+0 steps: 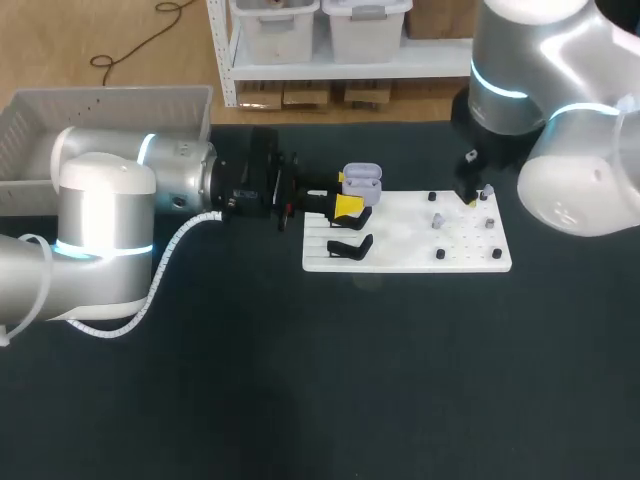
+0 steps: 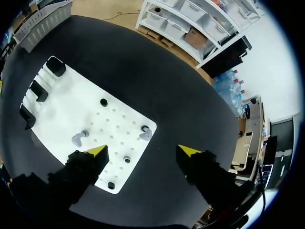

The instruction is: Pick up each earbud case from the left stands, insert the matching earbuds, close the lid, and place the case in the box.

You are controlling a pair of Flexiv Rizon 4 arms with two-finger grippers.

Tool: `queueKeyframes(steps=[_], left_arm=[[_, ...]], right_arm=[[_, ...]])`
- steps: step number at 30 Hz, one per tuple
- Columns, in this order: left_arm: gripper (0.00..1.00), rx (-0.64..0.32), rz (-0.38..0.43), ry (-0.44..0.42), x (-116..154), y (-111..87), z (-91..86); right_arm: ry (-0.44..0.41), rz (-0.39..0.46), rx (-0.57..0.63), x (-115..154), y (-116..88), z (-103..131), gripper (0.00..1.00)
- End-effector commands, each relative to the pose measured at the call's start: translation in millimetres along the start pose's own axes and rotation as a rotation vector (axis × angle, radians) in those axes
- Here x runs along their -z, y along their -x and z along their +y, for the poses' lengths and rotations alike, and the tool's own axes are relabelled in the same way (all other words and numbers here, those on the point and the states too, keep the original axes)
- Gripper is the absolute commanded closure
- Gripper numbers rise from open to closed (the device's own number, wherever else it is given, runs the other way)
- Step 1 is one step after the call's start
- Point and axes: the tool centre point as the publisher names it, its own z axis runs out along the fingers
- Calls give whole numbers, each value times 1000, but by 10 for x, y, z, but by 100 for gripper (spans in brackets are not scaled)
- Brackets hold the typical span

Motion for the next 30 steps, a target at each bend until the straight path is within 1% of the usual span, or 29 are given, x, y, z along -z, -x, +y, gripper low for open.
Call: queueKeyframes(steps=[1, 2, 3, 5, 6, 7, 12, 24, 30], left_arm=[[100, -3, -3, 2, 2, -10, -3], [100, -3, -3, 2, 2, -10, -3], [100, -3, -3, 2, 2, -10, -3], [100, -3, -3, 2, 2, -10, -3], [100, -3, -3, 2, 2, -10, -3], [100, -3, -3, 2, 2, -10, -3], [100, -3, -3, 2, 2, -10, -3], [100, -3, -3, 2, 2, -10, -3], [100, -3, -3, 2, 2, -10, -3]], right_arm=[[-4, 0, -13, -71, 11, -5, 31], [-6, 2, -20, -93, 9, -12, 42], [-4, 3, -24, -106, 8, -17, 48], [-3, 6, -34, -125, 7, -26, 55], [1, 7, -39, -135, 6, -31, 56], [4, 9, -42, -142, 6, -35, 58], [8, 13, -44, -164, -2, -27, 57], [14, 14, -64, -254, 67, -51, 60], [13, 16, -69, -294, 74, -60, 66]])
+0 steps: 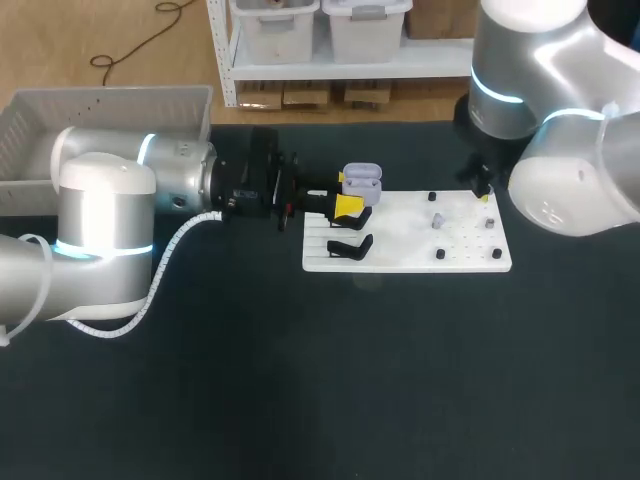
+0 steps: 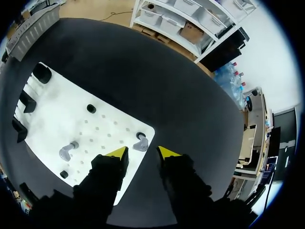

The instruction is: Pick up each earbud case from the left stands, insert the matching earbuds, close the lid, and place the case in the box.

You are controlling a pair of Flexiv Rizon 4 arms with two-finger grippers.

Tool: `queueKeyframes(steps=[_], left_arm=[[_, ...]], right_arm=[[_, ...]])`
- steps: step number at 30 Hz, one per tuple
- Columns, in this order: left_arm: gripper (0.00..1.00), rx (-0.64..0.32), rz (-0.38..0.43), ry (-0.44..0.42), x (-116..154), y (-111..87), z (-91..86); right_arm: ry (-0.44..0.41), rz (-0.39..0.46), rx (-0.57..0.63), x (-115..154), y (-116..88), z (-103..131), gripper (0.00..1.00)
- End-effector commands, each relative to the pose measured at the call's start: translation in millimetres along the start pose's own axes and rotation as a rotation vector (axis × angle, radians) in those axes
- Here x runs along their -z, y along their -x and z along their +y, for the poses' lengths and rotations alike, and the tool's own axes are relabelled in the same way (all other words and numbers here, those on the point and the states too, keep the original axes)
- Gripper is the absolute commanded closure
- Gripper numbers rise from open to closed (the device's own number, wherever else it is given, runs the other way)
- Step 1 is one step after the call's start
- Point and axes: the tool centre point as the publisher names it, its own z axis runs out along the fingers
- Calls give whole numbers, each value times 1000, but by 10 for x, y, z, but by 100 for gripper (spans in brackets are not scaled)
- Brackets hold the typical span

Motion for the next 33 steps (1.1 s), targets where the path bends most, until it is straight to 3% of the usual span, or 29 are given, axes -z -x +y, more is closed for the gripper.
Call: queueKeyframes(steps=[1, 4, 30, 33], left_arm=[[100, -3, -3, 2, 2, -10, -4], [100, -3, -3, 2, 2, -10, -4], [100, -3, -3, 2, 2, -10, -4], [100, -3, -3, 2, 2, -10, -4]], right_arm=[[-1, 2, -2, -38, 17, -2, 67], [-4, -3, -2, -43, 21, -1, 71], [-9, 0, -2, -141, 53, -23, 74], [-9, 3, 1, -149, 57, -21, 80]])
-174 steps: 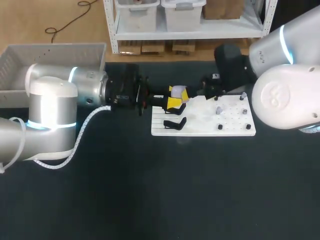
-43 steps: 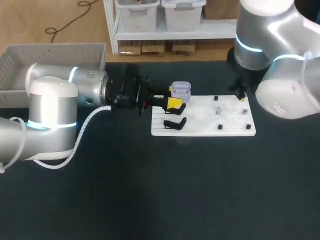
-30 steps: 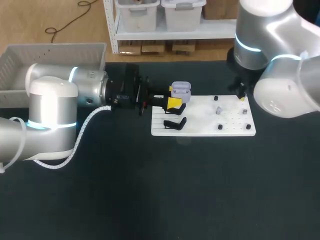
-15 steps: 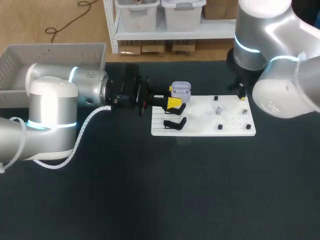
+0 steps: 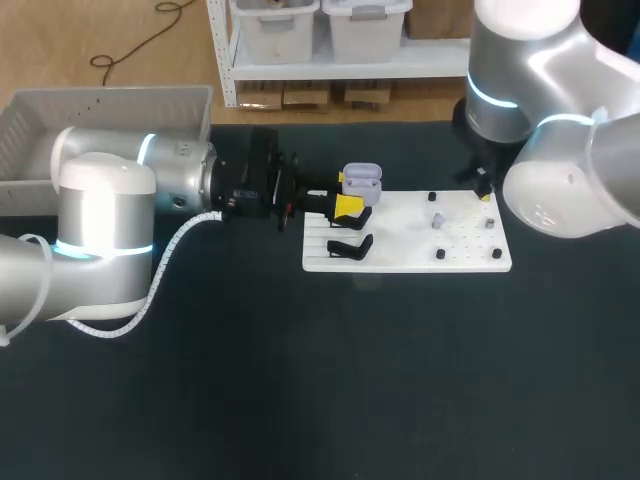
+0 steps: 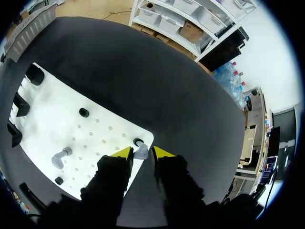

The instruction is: Pick up each earbud case from the left stands, insert the matching earbuds, close the lid, and place the case in the box.

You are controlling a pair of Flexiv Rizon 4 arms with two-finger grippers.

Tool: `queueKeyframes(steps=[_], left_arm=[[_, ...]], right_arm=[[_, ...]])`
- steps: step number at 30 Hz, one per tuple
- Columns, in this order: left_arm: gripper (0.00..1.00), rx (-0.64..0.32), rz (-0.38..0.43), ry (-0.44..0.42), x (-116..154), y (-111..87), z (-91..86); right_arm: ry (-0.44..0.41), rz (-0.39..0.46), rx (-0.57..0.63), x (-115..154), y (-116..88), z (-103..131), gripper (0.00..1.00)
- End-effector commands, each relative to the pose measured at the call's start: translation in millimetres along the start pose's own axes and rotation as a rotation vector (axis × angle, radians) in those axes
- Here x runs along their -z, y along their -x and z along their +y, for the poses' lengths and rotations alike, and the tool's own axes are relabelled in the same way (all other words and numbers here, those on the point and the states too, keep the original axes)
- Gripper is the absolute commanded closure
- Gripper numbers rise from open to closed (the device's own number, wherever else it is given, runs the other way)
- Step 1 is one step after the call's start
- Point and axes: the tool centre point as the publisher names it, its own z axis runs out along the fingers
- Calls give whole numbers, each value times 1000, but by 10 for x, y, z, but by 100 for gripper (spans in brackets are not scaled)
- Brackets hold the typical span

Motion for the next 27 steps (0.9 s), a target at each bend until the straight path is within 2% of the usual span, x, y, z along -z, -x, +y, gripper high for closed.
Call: queueKeyframes(steps=[1, 4, 9, 13, 21, 27], left_arm=[[100, -3, -3, 2, 2, -10, -4], [100, -3, -3, 2, 2, -10, -4], [100, -3, -3, 2, 2, -10, -4], [100, -3, -3, 2, 2, -10, -4], [100, -3, -3, 2, 2, -10, -4], [100, -3, -3, 2, 2, -10, -4]], right_arm=[[-1, 2, 1, -21, 10, -5, 87], [-2, 5, 2, -23, 11, -4, 100], [-7, 5, 2, 6, 6, -7, 100], [-33, 4, -10, 151, -14, -23, 100], [-92, 72, -118, 728, -39, -54, 100], [-67, 132, -223, 1233, -57, 136, 100]])
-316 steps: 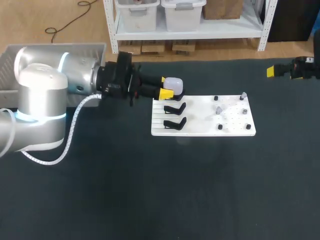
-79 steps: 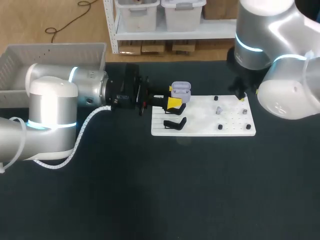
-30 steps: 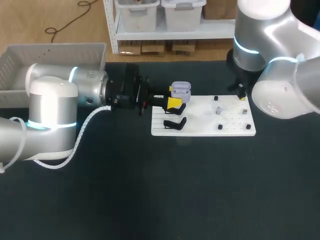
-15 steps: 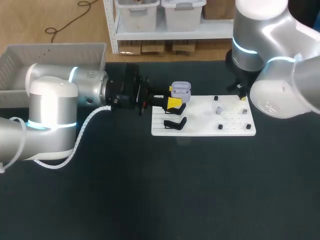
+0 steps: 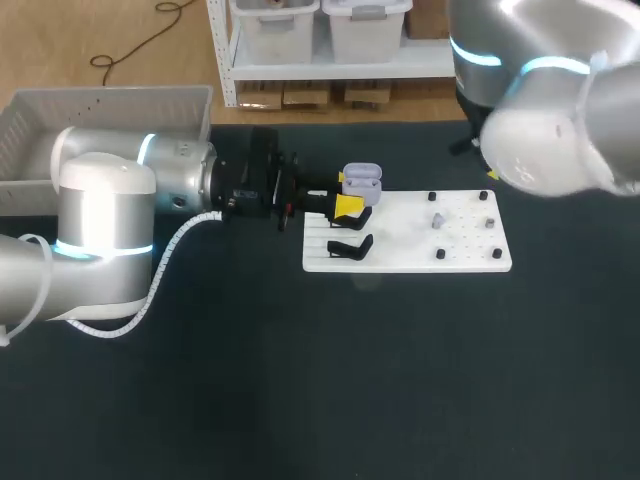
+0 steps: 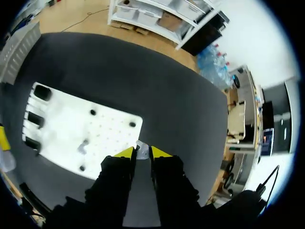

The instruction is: Pick up each earbud case from the left stands, insert the matching earbuds, close the lid, and place the case in the box.

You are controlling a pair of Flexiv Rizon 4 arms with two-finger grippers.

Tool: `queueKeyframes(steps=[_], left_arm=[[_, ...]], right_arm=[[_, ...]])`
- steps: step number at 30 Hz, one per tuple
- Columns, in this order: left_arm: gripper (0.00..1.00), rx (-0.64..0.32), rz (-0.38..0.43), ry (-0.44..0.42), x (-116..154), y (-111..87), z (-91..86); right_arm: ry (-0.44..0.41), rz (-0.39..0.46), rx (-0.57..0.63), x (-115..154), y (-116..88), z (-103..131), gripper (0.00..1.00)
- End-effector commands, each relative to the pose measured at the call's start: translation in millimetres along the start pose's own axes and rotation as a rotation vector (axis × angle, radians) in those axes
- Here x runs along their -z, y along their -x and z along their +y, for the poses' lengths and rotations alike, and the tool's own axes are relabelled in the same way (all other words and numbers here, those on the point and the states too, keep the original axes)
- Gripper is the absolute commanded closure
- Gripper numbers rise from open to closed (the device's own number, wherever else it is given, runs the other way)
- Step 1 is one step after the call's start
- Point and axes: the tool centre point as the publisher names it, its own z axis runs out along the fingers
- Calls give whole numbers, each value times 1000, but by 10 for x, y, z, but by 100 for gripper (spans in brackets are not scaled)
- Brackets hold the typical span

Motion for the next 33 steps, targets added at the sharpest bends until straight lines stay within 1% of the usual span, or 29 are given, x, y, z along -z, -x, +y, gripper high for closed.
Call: queueKeyframes(steps=[1, 7, 10, 16, 33], left_arm=[[100, -3, -3, 2, 1, -10, -4], [100, -3, -3, 2, 1, -10, -4], [100, -3, -3, 2, 1, -10, -4], [100, -3, -3, 2, 1, -10, -4], [100, -3, -3, 2, 1, -10, -4]], right_arm=[[19, 47, -42, 514, -74, 136, 100], [60, 92, -104, 809, -186, 467, 100], [73, 91, -127, 910, -232, 606, 100], [80, 71, -154, 1096, -333, 795, 100], [80, 71, -154, 1096, -333, 795, 100]])
